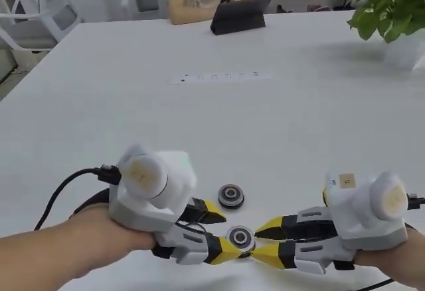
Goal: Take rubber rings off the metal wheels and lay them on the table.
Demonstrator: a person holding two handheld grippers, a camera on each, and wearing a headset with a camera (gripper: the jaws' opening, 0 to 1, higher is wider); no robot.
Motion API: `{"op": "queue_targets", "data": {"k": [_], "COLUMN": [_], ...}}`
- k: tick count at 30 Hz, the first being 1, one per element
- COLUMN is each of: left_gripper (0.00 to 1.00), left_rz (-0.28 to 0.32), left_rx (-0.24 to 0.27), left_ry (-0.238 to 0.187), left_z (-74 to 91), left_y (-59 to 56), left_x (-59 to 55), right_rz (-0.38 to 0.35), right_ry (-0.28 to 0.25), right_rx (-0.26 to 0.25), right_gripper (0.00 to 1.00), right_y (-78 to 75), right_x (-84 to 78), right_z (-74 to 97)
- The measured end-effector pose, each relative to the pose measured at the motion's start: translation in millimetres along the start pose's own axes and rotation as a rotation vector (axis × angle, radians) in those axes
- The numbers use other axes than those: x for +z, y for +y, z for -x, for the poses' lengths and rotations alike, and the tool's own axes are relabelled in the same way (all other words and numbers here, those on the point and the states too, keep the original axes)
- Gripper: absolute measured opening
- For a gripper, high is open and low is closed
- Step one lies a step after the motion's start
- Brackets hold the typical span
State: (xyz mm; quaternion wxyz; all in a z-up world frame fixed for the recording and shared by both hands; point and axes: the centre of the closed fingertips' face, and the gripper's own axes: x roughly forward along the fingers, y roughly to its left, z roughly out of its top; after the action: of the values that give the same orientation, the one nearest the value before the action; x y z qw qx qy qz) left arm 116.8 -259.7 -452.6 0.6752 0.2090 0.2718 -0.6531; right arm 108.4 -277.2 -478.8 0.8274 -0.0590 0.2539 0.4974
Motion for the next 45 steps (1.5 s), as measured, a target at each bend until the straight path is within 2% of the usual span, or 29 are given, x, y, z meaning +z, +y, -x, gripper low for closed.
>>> {"op": "queue_targets", "data": {"k": [7, 12, 17, 21, 24, 28, 30, 32, 36, 38, 39, 42, 45], "left_gripper": [0.21, 0.16, 0.14, 0.12, 0.09, 0.07, 0.07, 0.07, 0.07, 0.07, 0.07, 0.07, 0.07], "left_rz": [-0.004, -0.011, -0.031, -0.02, -0.067, -0.065, -0.099, -0.096, -0.1, -0.101, -0.101, -0.1, -0.103], "left_rx": [-0.009, -0.011, 0.002, 0.015, 0.041, 0.042, 0.045, 0.048, 0.05, 0.052, 0.052, 0.055, 0.055], "left_ry": [-0.006, 0.005, 0.005, -0.009, -0.008, -0.01, -0.014, -0.015, -0.019, -0.021, -0.022, -0.022, -0.027], "left_z": [-6.9, -12.3, -13.5, -14.0, -14.9, -14.8, -14.9, -14.8, -14.7, -14.7, -14.7, -14.7, -14.6], "left_y": [-3.2, -4.3, -2.6, -1.3, 0.4, 2.0, 0.8, 1.3, 1.2, 1.2, 1.1, 1.5, 1.2], "left_x": [2.5, 0.1, -0.2, 0.3, -0.8, -1.2, -1.6, -1.0, -0.6, -0.4, -0.5, -0.4, -0.5], "right_rz": [-0.014, -0.026, -0.026, -0.018, -0.014, -0.016, -0.021, -0.028, -0.062, -0.096, -0.121, -0.116, -0.187], "right_ry": [-0.005, -0.012, -0.017, -0.019, -0.018, -0.018, -0.02, -0.021, -0.032, -0.032, -0.042, -0.039, -0.05], "right_rx": [-0.008, -0.015, -0.017, -0.014, -0.014, -0.012, -0.013, -0.016, -0.025, -0.036, -0.035, -0.04, -0.047], "right_gripper": [0.13, 0.11, 0.11, 0.1, 0.1, 0.1, 0.09, 0.09, 0.08, 0.0, 0.0, 0.0, 0.0], "right_y": [0.3, -1.3, -1.2, -0.3, -0.4, -0.9, -1.1, -1.0, -1.2, -3.1, -2.7, -3.1, -4.0], "right_x": [-0.7, -0.4, -0.4, -0.3, -0.3, -0.5, -0.5, -0.4, -0.3, -2.5, -2.2, -2.0, -1.8], "right_z": [-0.9, -1.4, -1.7, -2.2, -2.2, -2.3, -2.4, -2.4, -2.2, -0.6, 0.0, 0.2, 0.5]}}
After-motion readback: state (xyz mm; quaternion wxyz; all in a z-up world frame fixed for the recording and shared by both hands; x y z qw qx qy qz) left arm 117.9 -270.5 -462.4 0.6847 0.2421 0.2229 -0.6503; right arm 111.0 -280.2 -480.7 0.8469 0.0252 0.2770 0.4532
